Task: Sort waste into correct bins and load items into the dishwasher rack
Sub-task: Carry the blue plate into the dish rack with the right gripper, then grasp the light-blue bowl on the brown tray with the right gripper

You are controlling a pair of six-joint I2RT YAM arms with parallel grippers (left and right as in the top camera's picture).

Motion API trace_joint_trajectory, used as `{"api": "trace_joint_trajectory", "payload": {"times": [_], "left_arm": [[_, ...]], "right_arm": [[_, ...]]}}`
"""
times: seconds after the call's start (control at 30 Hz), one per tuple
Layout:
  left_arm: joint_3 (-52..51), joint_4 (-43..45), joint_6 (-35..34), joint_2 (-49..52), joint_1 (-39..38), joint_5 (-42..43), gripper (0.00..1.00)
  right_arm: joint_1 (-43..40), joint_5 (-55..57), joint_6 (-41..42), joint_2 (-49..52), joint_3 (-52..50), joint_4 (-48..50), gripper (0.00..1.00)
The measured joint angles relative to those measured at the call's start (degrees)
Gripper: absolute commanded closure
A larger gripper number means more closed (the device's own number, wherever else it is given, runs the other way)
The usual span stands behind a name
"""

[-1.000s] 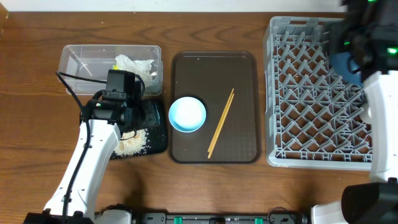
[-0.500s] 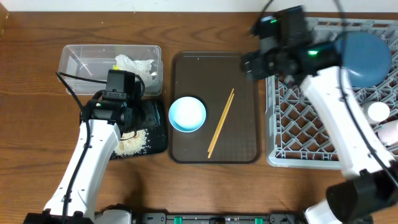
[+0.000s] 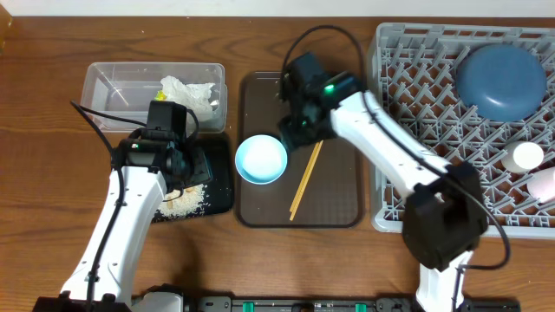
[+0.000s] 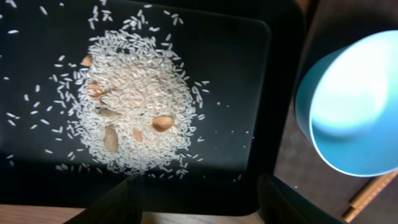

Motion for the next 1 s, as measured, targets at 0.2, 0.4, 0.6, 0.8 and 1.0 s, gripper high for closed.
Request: {"api": "trace_joint_trajectory", "payload": {"times": [0.2, 0.4, 0.6, 0.8, 1.0], "left_arm": [[0.00, 0.00, -0.17, 0.00, 0.00, -0.70, 0.39], [0.00, 0.00, -0.17, 0.00, 0.00, -0.85, 0.39], [0.00, -0.02, -0.17, 0.00, 0.00, -0.85, 0.39], [0.00, -0.02, -0.17, 0.00, 0.00, -0.85, 0.39], [0.00, 0.00, -0.17, 0.00, 0.00, -0.85, 0.39]], "right_arm": [[1.73, -0.13, 3.72, 4.92, 0.00, 1.51, 0.73], [1.90, -0.11, 5.68, 7.37, 0.00, 3.21, 0.87], [1.92, -0.09, 6.56, 7.37, 0.00, 3.74, 0.99], [1.95, -0.09, 6.56, 7.37, 0.00, 3.74, 0.99], [0.15, 0.87, 5.35, 6.60, 0.00, 3.72, 0.99]]}}
